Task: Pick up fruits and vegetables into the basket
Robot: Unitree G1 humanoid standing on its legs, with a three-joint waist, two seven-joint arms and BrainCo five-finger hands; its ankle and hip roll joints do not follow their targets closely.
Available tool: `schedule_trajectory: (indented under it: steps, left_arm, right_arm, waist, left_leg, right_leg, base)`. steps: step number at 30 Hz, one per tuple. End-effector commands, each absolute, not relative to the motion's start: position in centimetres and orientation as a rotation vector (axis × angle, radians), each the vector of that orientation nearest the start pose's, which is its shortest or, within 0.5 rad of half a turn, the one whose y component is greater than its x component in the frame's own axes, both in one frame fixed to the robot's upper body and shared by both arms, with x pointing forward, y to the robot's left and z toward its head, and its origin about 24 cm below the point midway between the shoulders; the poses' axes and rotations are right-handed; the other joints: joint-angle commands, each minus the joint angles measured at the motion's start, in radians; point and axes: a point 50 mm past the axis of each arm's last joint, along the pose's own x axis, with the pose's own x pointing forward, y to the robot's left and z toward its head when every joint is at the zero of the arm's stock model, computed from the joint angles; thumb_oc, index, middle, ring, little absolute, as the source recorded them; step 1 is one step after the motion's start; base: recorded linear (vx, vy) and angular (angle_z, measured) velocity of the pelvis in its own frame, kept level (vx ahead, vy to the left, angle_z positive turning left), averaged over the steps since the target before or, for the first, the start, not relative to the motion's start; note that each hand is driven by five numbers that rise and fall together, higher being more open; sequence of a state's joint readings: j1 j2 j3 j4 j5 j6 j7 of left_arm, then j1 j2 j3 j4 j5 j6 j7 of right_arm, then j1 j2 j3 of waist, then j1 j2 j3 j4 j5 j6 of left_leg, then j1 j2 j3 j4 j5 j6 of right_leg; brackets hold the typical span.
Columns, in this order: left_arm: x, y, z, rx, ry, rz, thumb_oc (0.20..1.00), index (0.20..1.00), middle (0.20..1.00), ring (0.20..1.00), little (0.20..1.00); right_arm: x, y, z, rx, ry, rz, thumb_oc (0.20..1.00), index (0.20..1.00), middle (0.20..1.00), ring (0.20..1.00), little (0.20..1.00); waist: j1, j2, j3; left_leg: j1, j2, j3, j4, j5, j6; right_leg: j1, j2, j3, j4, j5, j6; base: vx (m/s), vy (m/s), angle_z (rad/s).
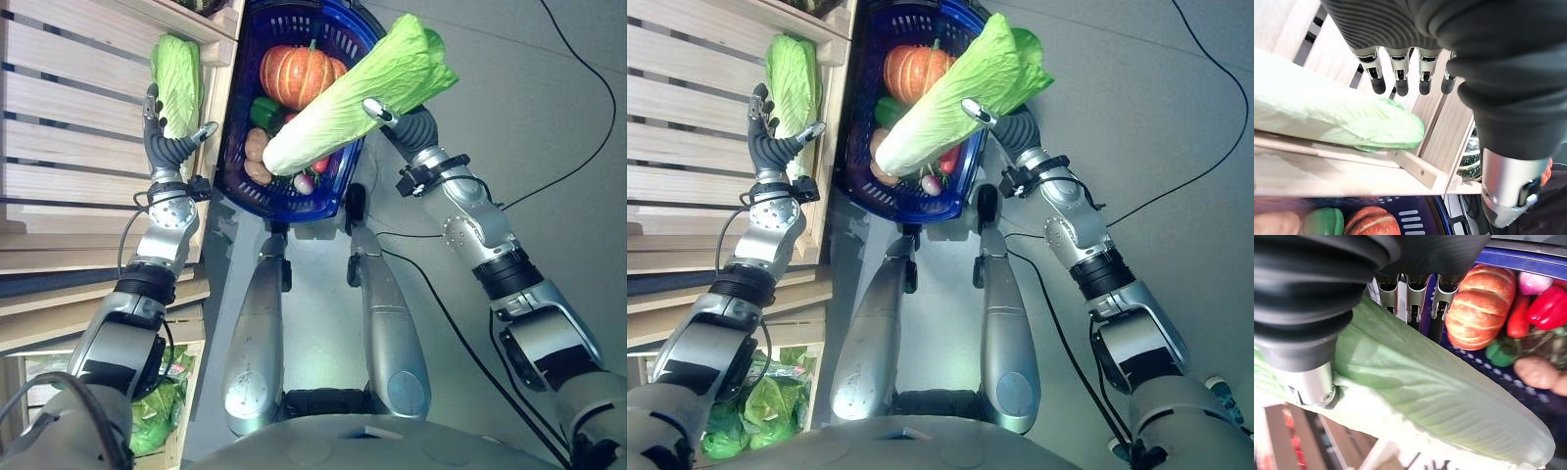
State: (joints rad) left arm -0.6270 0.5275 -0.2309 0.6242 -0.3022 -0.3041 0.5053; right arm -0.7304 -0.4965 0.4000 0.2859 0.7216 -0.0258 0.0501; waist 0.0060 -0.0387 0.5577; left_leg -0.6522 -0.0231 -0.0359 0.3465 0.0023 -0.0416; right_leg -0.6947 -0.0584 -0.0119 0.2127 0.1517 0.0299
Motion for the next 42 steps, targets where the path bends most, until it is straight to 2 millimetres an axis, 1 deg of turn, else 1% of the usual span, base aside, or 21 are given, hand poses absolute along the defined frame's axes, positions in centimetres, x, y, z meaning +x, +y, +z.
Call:
schedule_trajectory:
  steps: [1,5,6,12,14,17,18,20,26,31,35,36,37,38,39,42]
  left_arm:
    - [35.3,25.5,14.6,0.277,-0.349,0.457,1.000,1.000,1.000,1.000,1.000]
    - [35.6,25.8,14.9,0.286,-0.339,0.448,1.000,1.000,1.000,1.000,1.000]
    - [35.7,25.7,15.0,0.289,-0.341,0.438,1.000,1.000,1.000,1.000,1.000]
    - [36.3,24.9,15.5,0.294,-0.351,0.395,1.000,1.000,1.000,1.000,1.000]
    - [36.6,24.3,15.7,0.293,-0.360,0.374,1.000,1.000,1.000,1.000,1.000]
    - [36.9,23.6,15.9,0.288,-0.374,0.351,1.000,1.000,1.000,1.000,1.000]
    - [36.9,23.6,16.0,0.288,-0.375,0.349,1.000,1.000,1.000,1.000,1.000]
    - [37.1,23.0,16.2,0.284,-0.384,0.330,1.000,1.000,1.000,1.000,1.000]
    - [37.4,21.7,16.6,0.265,-0.411,0.302,1.000,1.000,1.000,1.000,1.000]
    - [37.4,20.7,16.7,0.250,-0.432,0.278,1.000,1.000,1.000,1.000,1.000]
    - [37.4,20.1,16.6,0.243,-0.440,0.265,1.000,1.000,1.000,1.000,1.000]
    - [37.4,19.9,16.7,0.241,-0.443,0.262,1.000,1.000,1.000,1.000,1.000]
    - [37.3,19.8,16.6,0.240,-0.446,0.259,1.000,1.000,1.000,1.000,1.000]
    - [37.3,19.6,16.6,0.237,-0.449,0.256,1.000,1.000,1.000,1.000,1.000]
    - [37.2,19.5,16.6,0.235,-0.450,0.254,1.000,1.000,1.000,1.000,1.000]
    - [37.2,19.3,16.6,0.234,-0.455,0.250,1.000,1.000,1.000,1.000,1.000]
  right_arm:
    - [35.8,-12.6,20.1,-0.022,-0.306,0.454,0.200,0.200,0.200,0.200,0.200]
    - [37.3,-12.9,20.3,-0.117,-0.238,0.398,0.200,0.200,0.200,0.200,0.200]
    - [38.0,-13.1,20.5,-0.147,-0.215,0.376,0.200,0.200,0.200,0.200,0.200]
    - [39.9,-13.6,20.8,-0.213,-0.128,0.287,0.200,0.200,0.200,0.200,0.200]
    - [40.8,-14.3,20.9,-0.217,-0.083,0.246,0.200,0.200,0.200,0.200,0.200]
    - [41.7,-15.3,20.8,-0.227,-0.029,0.197,0.200,0.200,0.200,0.200,0.200]
    - [41.8,-15.3,20.9,-0.227,-0.025,0.193,0.200,0.200,0.200,0.200,0.200]
    - [42.2,-16.2,20.7,-0.218,0.020,0.161,0.200,0.200,0.200,0.200,0.200]
    - [42.6,-17.3,19.8,-0.166,0.116,0.114,0.200,0.200,0.200,0.200,0.200]
    - [42.6,-18.4,18.8,-0.191,0.187,0.053,0.200,0.200,0.200,0.200,0.200]
    - [42.5,-19.2,18.5,-0.204,0.231,0.012,0.200,0.200,0.200,0.200,0.200]
    - [42.5,-19.3,18.5,-0.216,0.241,0.003,0.219,0.219,0.219,0.219,0.219]
    - [42.5,-19.5,18.4,-0.226,0.249,-0.005,0.357,0.357,0.357,0.357,0.357]
    - [42.5,-19.7,18.3,-0.242,0.260,-0.017,0.652,0.652,0.652,0.652,0.652]
    - [42.4,-19.8,18.2,-0.244,0.266,-0.026,1.000,1.000,1.000,1.000,1.000]
    - [42.4,-19.8,18.2,-0.239,0.277,-0.040,1.000,1.000,1.000,1.000,1.000]
  waist:
    - [0.015,0.036,-0.038]
    - [0.030,0.043,-0.038]
    - [0.038,0.046,-0.038]
    - [0.068,0.063,-0.038]
    - [0.082,0.074,-0.038]
    - [0.099,0.088,-0.038]
    - [0.100,0.089,-0.038]
    - [0.112,0.102,-0.038]
    - [0.129,0.127,-0.038]
    - [0.141,0.145,-0.038]
    - [0.147,0.155,-0.038]
    - [0.149,0.157,-0.038]
    - [0.150,0.160,-0.038]
    - [0.153,0.163,-0.038]
    - [0.154,0.164,-0.038]
    - [0.156,0.168,-0.038]
  left_leg:
    - [0.001,-0.043,-0.006,-0.061,0.015,-0.010]
    - [-0.011,-0.045,-0.010,-0.049,0.014,-0.010]
    - [-0.017,-0.046,-0.012,-0.043,0.013,-0.010]
    - [-0.042,-0.055,-0.024,-0.024,0.012,-0.009]
    - [-0.052,-0.061,-0.031,-0.017,0.010,-0.007]
    - [-0.068,-0.068,-0.041,-0.007,0.010,-0.004]
    - [-0.070,-0.068,-0.042,-0.005,0.010,-0.003]
    - [-0.084,-0.073,-0.048,0.006,0.009,-0.001]
    - [-0.122,-0.079,-0.055,0.023,0.008,0.004]
    - [-0.149,-0.086,-0.062,0.028,0.016,0.006]
    - [-0.157,-0.088,-0.066,0.028,0.018,0.007]
    - [-0.161,-0.089,-0.066,0.028,0.020,0.007]
    - [-0.165,-0.089,-0.066,0.029,0.021,0.007]
    - [-0.168,-0.090,-0.068,0.029,0.023,0.007]
    - [-0.169,-0.091,-0.068,0.029,0.025,0.006]
    - [-0.173,-0.091,-0.069,0.028,0.027,0.006]
  right_leg:
    - [0.035,0.030,-0.077,0.121,-0.181,0.029]
    - [0.023,0.026,-0.084,0.131,-0.182,0.026]
    - [0.018,0.023,-0.089,0.136,-0.182,0.024]
    - [-0.003,0.016,-0.106,0.159,-0.188,0.019]
    - [-0.013,0.014,-0.113,0.170,-0.192,0.016]
    - [-0.029,0.011,-0.121,0.185,-0.196,0.014]
    - [-0.031,0.011,-0.122,0.187,-0.196,0.014]
    - [-0.047,0.007,-0.126,0.203,-0.200,0.014]
    - [-0.088,0.005,-0.132,0.231,-0.209,0.012]
    - [-0.117,0.003,-0.136,0.246,-0.211,0.010]
    - [-0.129,0.000,-0.138,0.255,-0.215,0.010]
    - [-0.132,0.000,-0.140,0.258,-0.216,0.010]
    - [-0.136,-0.001,-0.140,0.260,-0.216,0.010]
    - [-0.140,-0.001,-0.140,0.262,-0.215,0.010]
    - [-0.141,-0.002,-0.141,0.263,-0.214,0.011]
    - [-0.147,-0.003,-0.141,0.265,-0.213,0.011]
  base:
    - [0.02,0.007,0.03]
    - [0.01,-0.001,0.02]
    - [0.01,-0.009,0.06]
    - [0.02,-0.017,0.09]
    - [0.03,-0.024,0.11]
    - [0.03,-0.017,0.09]
    - [0.03,-0.016,0.10]
    - [0.03,-0.012,0.08]
    - [0.02,0.000,0.06]
    - [0.01,-0.001,0.09]
    - [0.01,-0.004,0.03]
    - [0.01,-0.007,0.04]
    - [0.01,-0.007,0.05]
    - [0.01,-0.004,0.05]
    - [0.01,-0.003,0.04]
    - [0.00,0.000,0.01]
